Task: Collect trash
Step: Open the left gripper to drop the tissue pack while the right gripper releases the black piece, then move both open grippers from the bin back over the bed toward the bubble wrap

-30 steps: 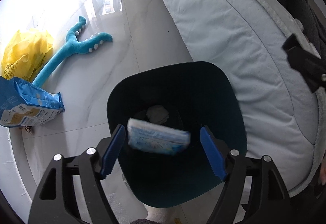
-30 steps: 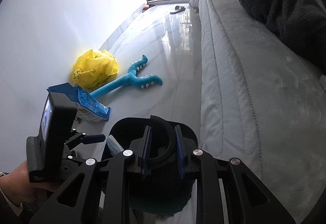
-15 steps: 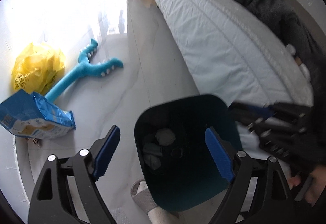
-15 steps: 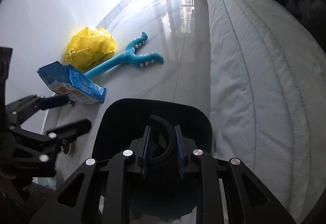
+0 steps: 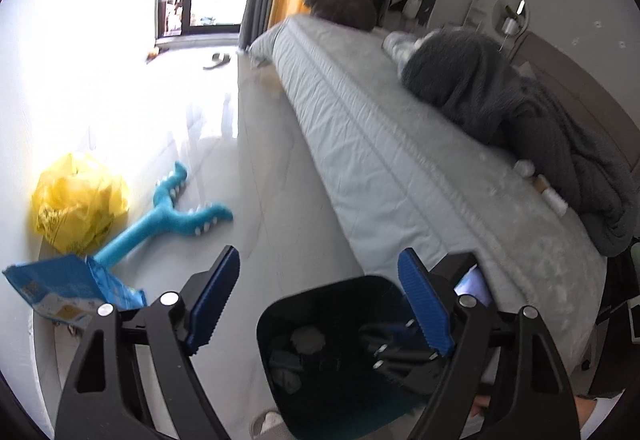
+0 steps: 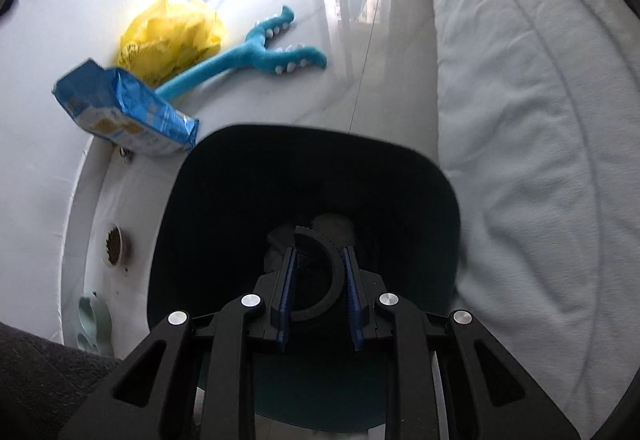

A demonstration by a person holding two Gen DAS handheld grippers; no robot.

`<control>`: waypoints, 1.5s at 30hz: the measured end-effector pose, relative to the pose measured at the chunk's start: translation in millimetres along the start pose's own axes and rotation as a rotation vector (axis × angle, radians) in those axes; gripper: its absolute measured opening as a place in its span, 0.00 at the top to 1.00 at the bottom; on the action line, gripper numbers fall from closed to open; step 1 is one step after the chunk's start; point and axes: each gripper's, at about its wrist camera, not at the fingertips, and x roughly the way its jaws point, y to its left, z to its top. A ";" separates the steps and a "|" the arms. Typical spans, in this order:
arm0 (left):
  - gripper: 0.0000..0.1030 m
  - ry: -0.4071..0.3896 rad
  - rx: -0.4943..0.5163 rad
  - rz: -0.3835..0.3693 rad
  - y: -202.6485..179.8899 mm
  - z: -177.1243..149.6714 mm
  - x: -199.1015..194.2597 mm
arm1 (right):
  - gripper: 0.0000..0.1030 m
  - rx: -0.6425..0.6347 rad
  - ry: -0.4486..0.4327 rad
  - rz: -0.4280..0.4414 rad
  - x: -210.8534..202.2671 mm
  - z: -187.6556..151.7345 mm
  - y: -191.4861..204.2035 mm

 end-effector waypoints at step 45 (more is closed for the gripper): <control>0.13 -0.311 0.190 -0.147 -166.9 73.9 -14.3 | 0.29 0.036 -0.468 -0.042 -181.0 -8.4 -138.8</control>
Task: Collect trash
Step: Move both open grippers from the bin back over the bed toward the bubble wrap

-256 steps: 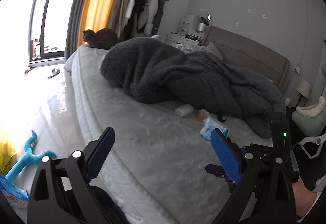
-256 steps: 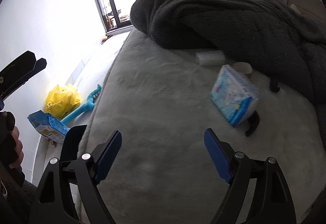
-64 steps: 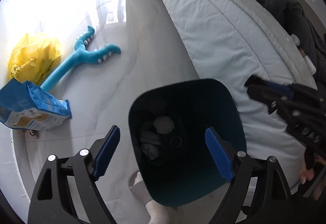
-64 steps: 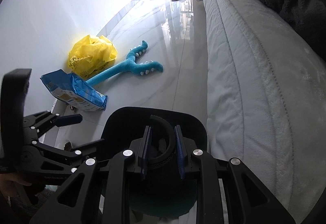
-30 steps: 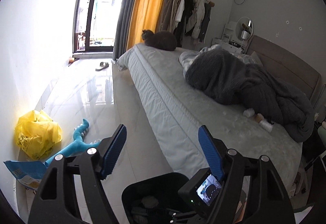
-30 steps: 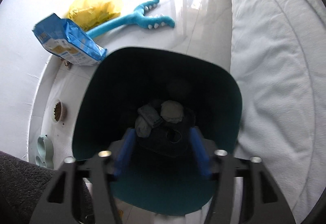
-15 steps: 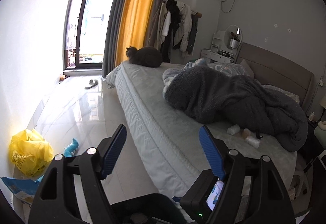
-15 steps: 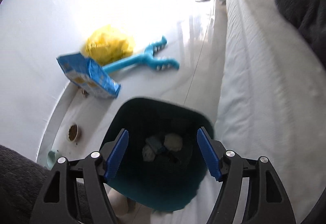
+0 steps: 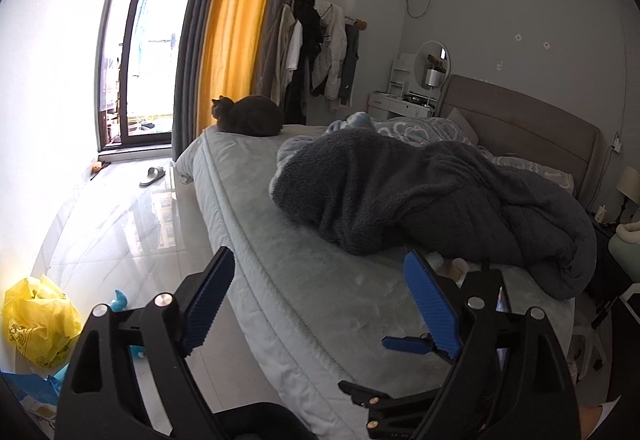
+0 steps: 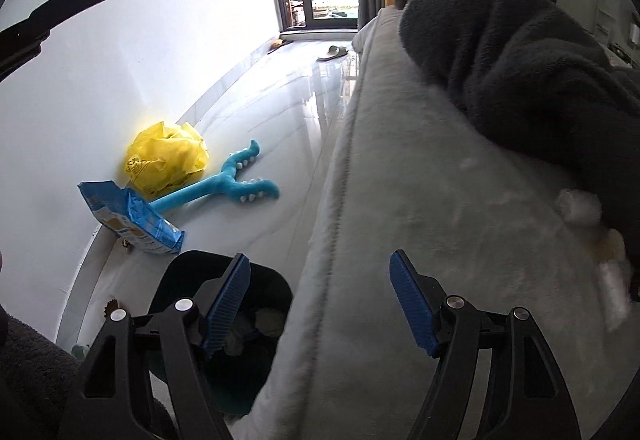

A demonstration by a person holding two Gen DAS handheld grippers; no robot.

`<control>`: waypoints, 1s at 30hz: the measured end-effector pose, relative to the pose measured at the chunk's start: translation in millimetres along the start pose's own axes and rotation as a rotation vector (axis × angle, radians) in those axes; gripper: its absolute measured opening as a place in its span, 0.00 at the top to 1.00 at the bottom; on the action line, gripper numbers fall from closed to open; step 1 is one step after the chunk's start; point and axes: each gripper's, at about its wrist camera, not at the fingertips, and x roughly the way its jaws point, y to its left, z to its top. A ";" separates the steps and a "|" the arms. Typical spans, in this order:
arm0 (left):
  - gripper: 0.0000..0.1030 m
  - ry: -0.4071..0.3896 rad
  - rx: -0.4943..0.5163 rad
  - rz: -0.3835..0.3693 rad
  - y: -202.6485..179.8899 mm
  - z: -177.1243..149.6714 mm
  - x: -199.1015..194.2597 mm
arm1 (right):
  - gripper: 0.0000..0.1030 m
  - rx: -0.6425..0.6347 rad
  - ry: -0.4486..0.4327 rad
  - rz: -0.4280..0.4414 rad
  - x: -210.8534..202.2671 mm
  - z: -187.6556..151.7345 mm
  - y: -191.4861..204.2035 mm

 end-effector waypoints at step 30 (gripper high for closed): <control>0.10 0.114 0.040 -0.226 -71.5 3.8 130.1 | 0.29 0.176 -0.067 -0.193 -31.7 -32.2 -185.1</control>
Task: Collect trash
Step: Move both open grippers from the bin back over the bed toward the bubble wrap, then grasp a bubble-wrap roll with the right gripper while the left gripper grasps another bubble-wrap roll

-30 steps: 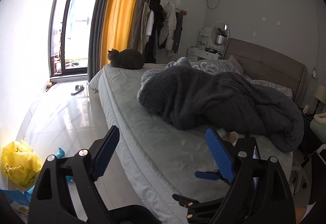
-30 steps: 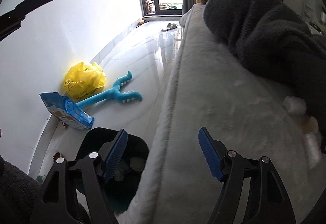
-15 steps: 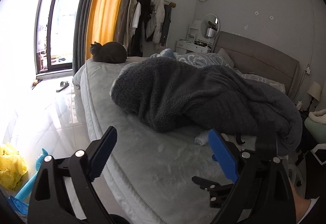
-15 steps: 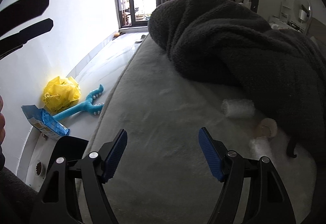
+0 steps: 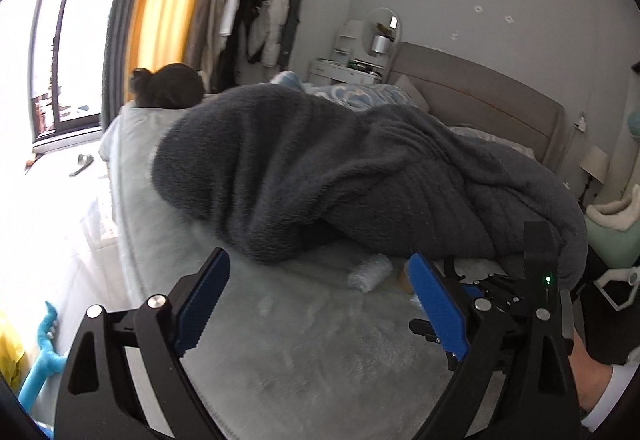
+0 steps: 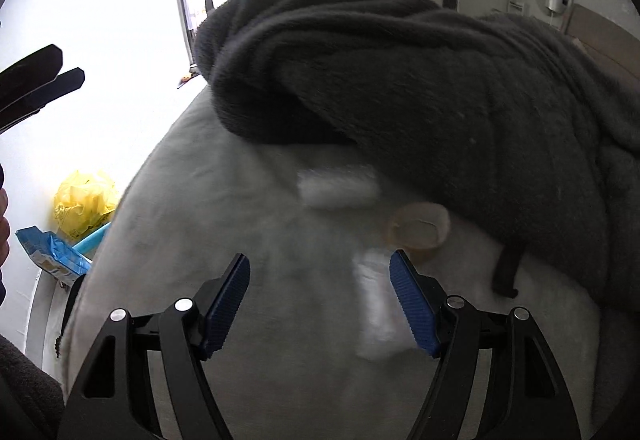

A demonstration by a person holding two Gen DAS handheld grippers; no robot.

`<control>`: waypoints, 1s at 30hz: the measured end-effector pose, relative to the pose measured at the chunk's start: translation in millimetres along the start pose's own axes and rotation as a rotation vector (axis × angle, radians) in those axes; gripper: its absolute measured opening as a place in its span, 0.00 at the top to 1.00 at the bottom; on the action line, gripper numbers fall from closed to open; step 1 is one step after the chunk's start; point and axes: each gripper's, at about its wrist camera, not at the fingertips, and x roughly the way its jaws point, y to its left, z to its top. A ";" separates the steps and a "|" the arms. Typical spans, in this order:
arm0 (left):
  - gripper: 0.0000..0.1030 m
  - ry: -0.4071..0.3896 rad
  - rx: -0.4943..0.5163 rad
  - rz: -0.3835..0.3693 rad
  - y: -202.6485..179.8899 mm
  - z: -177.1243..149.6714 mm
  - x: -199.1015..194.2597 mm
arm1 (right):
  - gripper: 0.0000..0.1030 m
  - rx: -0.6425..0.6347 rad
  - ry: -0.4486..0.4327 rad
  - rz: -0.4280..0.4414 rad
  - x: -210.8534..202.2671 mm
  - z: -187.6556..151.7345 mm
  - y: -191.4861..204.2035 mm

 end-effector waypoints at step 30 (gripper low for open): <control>0.10 0.146 0.051 -0.081 -41.7 -19.7 134.0 | 0.71 0.181 0.025 0.079 -2.1 -26.3 -98.3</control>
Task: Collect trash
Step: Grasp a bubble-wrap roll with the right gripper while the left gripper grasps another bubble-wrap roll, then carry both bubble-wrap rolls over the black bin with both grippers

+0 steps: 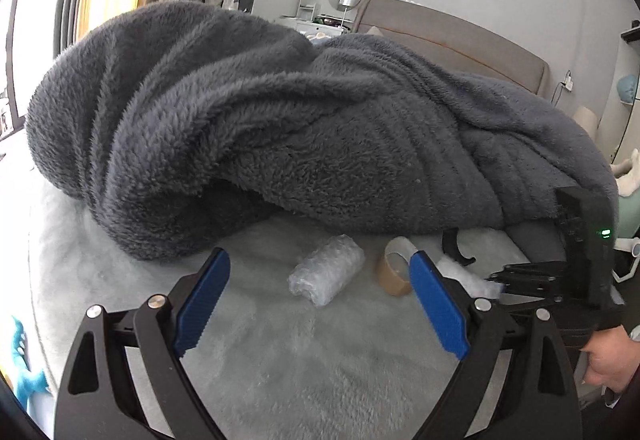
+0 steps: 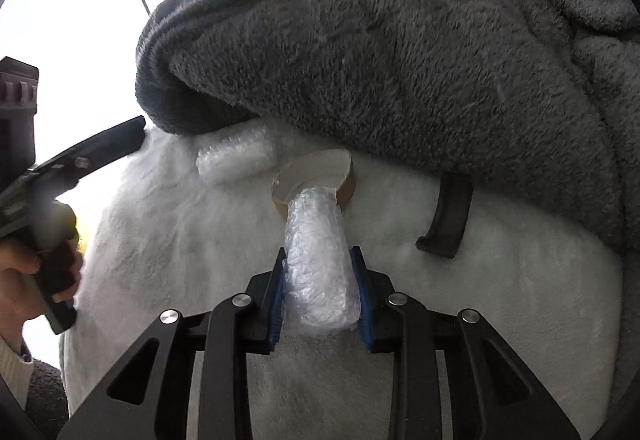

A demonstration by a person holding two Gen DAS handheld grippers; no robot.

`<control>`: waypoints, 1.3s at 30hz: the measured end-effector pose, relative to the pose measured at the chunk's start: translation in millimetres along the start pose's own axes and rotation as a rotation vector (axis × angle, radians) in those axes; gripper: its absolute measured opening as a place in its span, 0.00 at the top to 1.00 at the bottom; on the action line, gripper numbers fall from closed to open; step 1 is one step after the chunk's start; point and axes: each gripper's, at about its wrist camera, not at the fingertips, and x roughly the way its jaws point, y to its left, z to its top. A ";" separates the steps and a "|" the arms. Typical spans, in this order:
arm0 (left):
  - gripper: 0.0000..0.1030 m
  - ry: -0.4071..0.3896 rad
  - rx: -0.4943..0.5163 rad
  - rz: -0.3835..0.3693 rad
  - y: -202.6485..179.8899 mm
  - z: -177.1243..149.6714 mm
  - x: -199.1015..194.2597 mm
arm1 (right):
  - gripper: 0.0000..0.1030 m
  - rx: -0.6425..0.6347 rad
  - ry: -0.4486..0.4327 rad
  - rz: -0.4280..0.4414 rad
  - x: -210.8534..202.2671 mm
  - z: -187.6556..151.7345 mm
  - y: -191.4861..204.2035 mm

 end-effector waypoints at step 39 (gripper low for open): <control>0.53 0.121 0.006 0.014 -17.5 3.6 48.1 | 0.71 0.042 -0.073 0.015 -50.8 -4.7 -9.1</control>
